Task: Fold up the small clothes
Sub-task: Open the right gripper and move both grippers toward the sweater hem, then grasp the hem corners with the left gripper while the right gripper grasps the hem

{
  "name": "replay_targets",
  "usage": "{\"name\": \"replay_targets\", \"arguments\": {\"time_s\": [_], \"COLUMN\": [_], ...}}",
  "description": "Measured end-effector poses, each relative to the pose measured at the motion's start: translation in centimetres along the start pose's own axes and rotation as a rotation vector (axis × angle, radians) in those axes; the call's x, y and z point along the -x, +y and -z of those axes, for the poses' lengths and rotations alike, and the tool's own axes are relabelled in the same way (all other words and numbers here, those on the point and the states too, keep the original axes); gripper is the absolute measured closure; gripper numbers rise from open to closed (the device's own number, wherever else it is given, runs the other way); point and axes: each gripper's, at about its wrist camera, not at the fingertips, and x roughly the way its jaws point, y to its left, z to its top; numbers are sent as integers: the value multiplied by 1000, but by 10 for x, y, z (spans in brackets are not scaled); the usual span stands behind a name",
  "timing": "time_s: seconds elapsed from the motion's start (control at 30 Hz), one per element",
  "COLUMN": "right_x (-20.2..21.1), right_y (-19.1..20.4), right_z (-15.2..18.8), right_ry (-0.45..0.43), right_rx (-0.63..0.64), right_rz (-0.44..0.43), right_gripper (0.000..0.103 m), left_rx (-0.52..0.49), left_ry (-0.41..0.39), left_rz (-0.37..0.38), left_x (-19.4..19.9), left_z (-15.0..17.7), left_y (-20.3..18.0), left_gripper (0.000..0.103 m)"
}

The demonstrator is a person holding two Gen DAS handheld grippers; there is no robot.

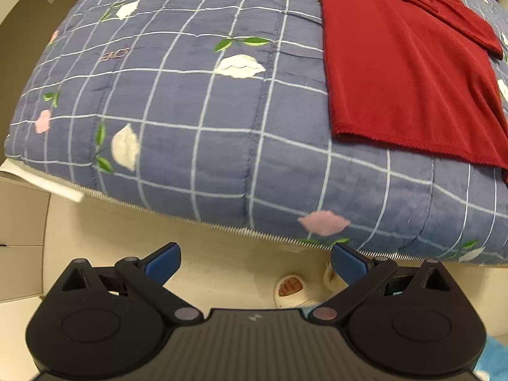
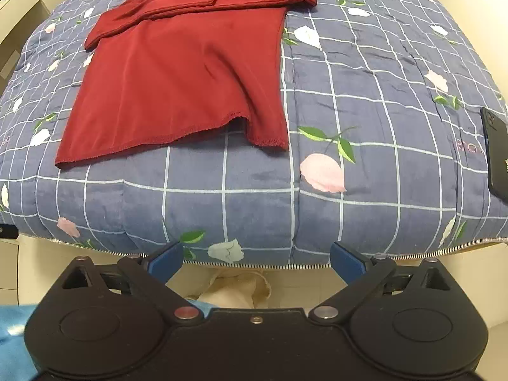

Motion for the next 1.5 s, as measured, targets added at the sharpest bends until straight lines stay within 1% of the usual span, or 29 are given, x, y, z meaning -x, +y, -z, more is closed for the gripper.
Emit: {"name": "replay_targets", "arguments": {"time_s": [0.1, 0.17, 0.23, 0.33, 0.4, 0.47, 0.5, 0.53, 0.6, 0.67, 0.73, 0.83, 0.9, 0.93, 0.97, 1.0, 1.03, 1.07, 1.1, 1.13, 1.17, 1.23, 1.37, 1.5], "right_x": [-4, -7, -9, -14, -20, -29, -34, -40, -51, -61, -69, -79, -86, -88, -90, -92, -94, -95, -96, -96, -95, -92, -79, -61], "right_y": [-3, -8, -16, -32, -41, -49, -53, -57, -62, -65, -66, -69, -68, -67, -65, -63, -62, -61, -60, -59, -58, -57, -57, -60], "right_z": [-4, -9, -16, -31, -45, -60, -66, -72, -82, -91, -99, -106, -109, -110, -110, -110, -110, -111, -111, -110, -110, -110, -111, -110], "right_ry": [4, 7, 3, -6, 2, 22, 34, 45, 64, 80, 97, 113, 132, 141, 150, 159, 169, 182, 190, 193, 192, 182, 147, 106], "right_rx": [-7, -34, -91, -220, -277, -310, -326, -348, -389, -401, -393, -391, -390, -384, -374, -363, -351, -338, -325, -312, -299, -276, -246, -223], "right_rz": [0, -15, -50, -112, -124, -124, -129, -136, -136, -132, -129, -140, -152, -154, -154, -155, -157, -156, -154, -153, -151, -144, -125, -119], "right_gripper": [4, 4, 4, 4, 4, 8, 12, 19, 27, 33, 41, 44, 45, 45, 46, 51, 58, 62, 72, 82, 84, 90, 91, 92], "left_rx": [5, 7, 13, 36, 52, 66, 72, 80, 95, 100, 99, 99, 92, 85, 76, 70, 66, 65, 63, 56, 44, 28, 35, 57], "left_ry": [4, 7, 12, 25, 39, 49, 56, 62, 71, 79, 85, 103, 113, 117, 125, 132, 141, 145, 141, 135, 129, 112, 70, 18], "left_rz": [8, 11, 15, 29, 34, 33, 30, 28, 31, 39, 40, 67, 91, 100, 109, 112, 117, 122, 124, 118, 107, 98, 81, 100], "left_x": [-9, -13, -17, -24, -30, -37, -41, -45, -51, -56, -59, -64, -67, -68, -70, -72, -74, -74, -73, -71, -69, -64, -52, -33], "left_z": [-12, -21, -30, -45, -55, -65, -69, -74, -82, -90, -97, -105, -108, -109, -110, -110, -110, -110, -110, -109, -109, -106, -102, -98], "left_y": [-8, -13, -17, -23, -28, -32, -35, -37, -41, -45, -49, -53, -57, -60, -63, -65, -67, -69, -71, -74, -78, -81, -76, -60], "left_gripper": [1, 1, 1, 1, 1, 1, 1, 1, 2, 4, 7, 15, 26, 29, 34, 45, 52, 66, 76, 82, 95, 98, 100, 100]}}
